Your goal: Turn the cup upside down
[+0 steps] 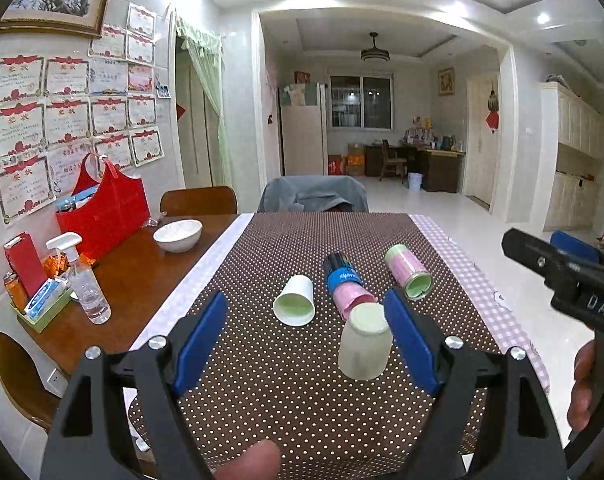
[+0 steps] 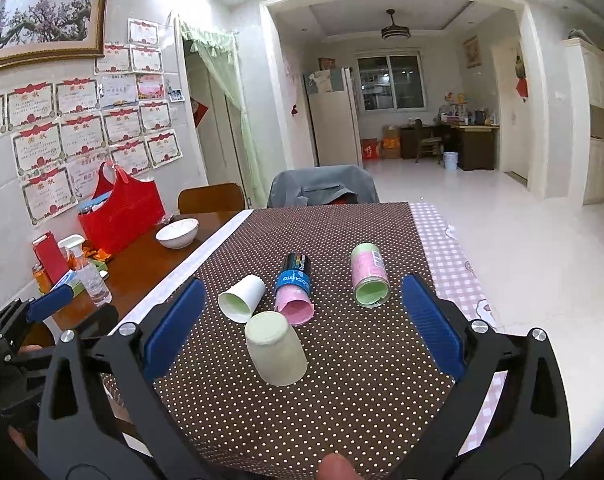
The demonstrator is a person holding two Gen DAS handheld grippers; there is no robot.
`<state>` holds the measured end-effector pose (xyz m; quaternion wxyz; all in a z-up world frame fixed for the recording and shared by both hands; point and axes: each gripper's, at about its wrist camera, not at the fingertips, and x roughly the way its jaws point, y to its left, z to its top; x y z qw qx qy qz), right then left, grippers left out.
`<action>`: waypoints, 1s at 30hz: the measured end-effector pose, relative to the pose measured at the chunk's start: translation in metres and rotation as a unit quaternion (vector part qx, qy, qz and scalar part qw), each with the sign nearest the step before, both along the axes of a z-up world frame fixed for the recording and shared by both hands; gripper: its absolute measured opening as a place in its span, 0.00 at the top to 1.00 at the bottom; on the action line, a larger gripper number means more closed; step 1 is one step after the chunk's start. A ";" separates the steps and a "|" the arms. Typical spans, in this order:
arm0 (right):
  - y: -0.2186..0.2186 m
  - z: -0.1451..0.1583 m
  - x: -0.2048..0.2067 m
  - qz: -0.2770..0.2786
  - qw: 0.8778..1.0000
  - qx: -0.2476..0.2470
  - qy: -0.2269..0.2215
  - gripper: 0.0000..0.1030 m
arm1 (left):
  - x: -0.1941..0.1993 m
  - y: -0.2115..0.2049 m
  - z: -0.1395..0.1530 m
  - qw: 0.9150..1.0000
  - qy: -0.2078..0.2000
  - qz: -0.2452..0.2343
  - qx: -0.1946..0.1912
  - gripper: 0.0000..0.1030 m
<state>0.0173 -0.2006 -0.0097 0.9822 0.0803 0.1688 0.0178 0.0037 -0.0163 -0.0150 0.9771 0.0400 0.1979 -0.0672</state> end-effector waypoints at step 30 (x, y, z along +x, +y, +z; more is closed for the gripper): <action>0.015 0.010 -0.015 -0.001 0.999 -0.027 -0.020 0.06 | -0.019 0.005 0.017 0.999 -0.029 -0.001 -0.016 0.23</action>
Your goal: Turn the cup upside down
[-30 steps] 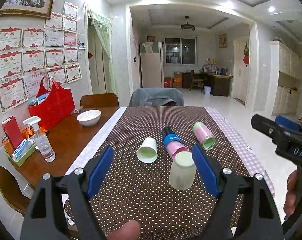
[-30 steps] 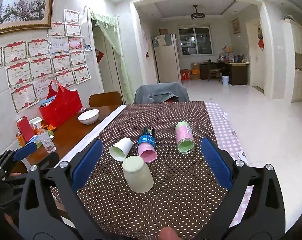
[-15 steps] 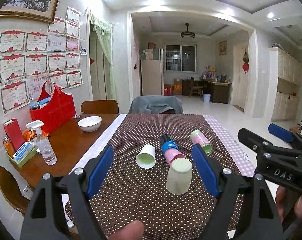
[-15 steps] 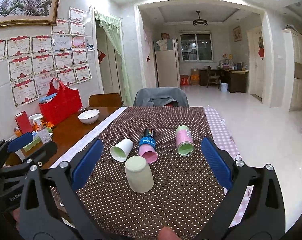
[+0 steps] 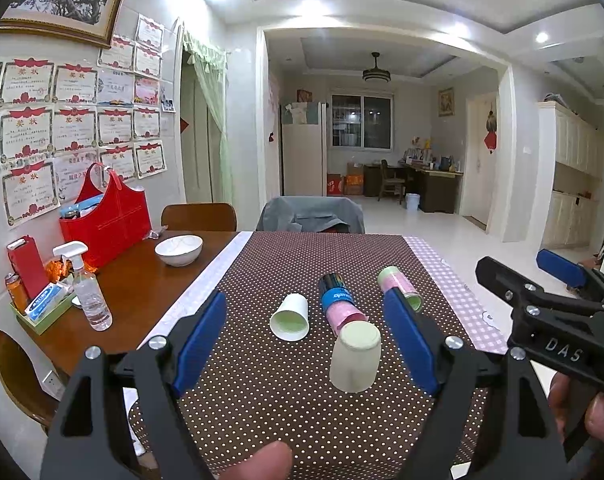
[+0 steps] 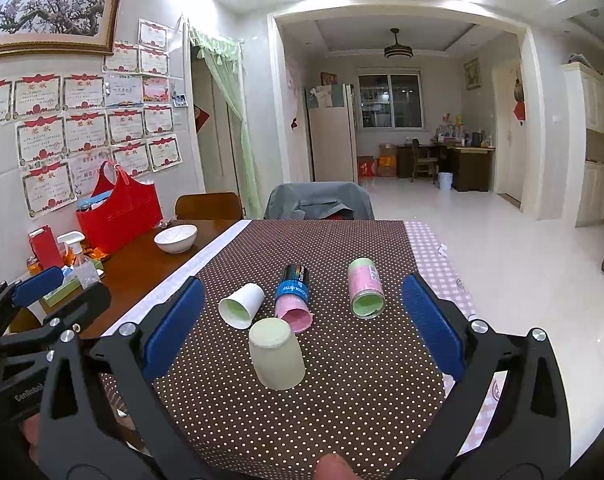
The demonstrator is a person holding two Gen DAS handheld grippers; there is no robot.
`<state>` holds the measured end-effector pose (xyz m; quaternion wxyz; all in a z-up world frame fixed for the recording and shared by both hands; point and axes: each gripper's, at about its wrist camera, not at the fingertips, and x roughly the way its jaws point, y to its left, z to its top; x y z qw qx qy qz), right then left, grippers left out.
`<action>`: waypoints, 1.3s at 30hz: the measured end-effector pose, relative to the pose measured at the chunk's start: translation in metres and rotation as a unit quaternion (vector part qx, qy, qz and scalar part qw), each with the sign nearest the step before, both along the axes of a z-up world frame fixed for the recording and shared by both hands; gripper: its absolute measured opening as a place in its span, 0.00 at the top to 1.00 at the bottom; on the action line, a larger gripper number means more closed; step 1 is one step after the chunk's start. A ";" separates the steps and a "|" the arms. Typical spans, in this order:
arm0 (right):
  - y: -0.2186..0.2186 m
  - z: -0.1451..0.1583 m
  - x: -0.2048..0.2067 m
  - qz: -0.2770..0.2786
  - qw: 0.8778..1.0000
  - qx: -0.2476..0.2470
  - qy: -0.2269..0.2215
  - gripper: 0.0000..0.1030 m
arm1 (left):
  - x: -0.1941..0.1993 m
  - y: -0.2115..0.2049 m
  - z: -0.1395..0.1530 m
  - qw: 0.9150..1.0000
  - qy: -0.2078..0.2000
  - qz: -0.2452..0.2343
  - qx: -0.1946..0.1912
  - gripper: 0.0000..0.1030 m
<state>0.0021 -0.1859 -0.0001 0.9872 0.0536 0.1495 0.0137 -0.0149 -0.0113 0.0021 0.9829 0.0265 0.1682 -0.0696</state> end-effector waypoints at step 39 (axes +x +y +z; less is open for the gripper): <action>0.004 -0.001 0.006 0.007 1.000 -0.001 0.010 0.06 | 0.001 0.002 -0.003 1.000 -0.005 0.013 -0.005 0.10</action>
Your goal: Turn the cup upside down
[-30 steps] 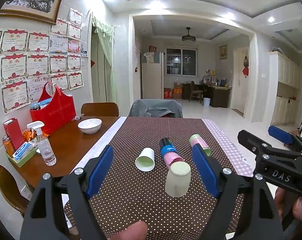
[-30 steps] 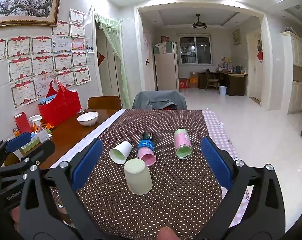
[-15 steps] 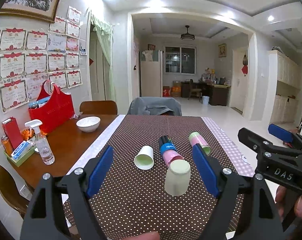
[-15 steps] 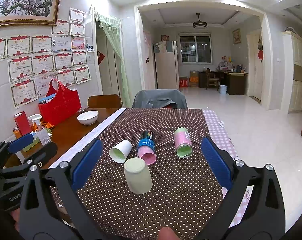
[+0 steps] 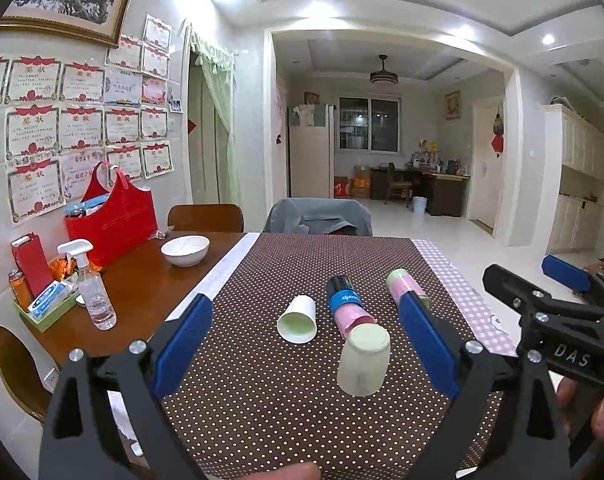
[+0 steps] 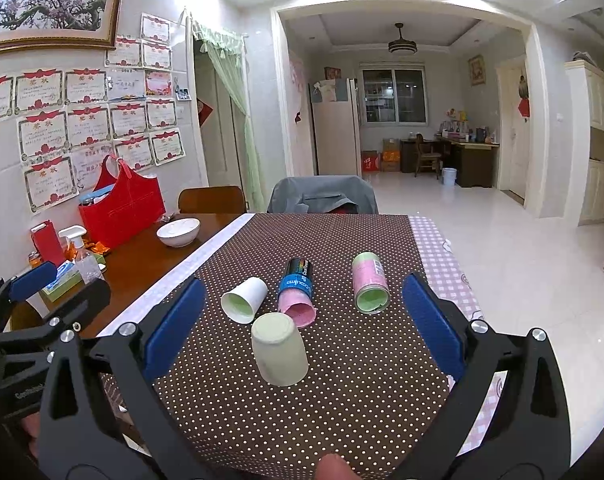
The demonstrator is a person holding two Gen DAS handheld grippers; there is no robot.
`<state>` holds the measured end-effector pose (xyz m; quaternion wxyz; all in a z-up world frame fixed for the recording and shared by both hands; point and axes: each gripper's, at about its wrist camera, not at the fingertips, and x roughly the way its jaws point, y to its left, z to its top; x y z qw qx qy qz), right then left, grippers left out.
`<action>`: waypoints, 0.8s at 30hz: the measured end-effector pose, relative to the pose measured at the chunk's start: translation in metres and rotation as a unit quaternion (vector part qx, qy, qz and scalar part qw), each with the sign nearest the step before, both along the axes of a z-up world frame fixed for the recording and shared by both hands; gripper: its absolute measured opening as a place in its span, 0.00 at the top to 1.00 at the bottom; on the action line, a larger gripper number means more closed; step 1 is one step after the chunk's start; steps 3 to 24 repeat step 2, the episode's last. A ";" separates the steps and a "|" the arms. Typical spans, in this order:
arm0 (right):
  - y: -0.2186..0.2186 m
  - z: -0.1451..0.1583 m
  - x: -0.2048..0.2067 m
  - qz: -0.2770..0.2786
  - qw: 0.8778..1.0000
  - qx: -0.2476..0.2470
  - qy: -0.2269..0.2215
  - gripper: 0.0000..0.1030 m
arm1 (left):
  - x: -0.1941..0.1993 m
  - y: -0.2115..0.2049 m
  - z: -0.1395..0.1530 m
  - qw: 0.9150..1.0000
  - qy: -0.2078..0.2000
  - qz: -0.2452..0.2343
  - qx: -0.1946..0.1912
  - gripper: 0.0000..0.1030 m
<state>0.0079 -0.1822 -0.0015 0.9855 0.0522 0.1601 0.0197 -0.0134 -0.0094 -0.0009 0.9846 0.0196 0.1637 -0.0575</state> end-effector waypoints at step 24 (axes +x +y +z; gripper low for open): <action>0.000 0.000 0.000 0.000 1.000 0.000 0.000 0.06 | 0.001 0.001 0.000 1.000 0.001 0.000 -0.001 0.10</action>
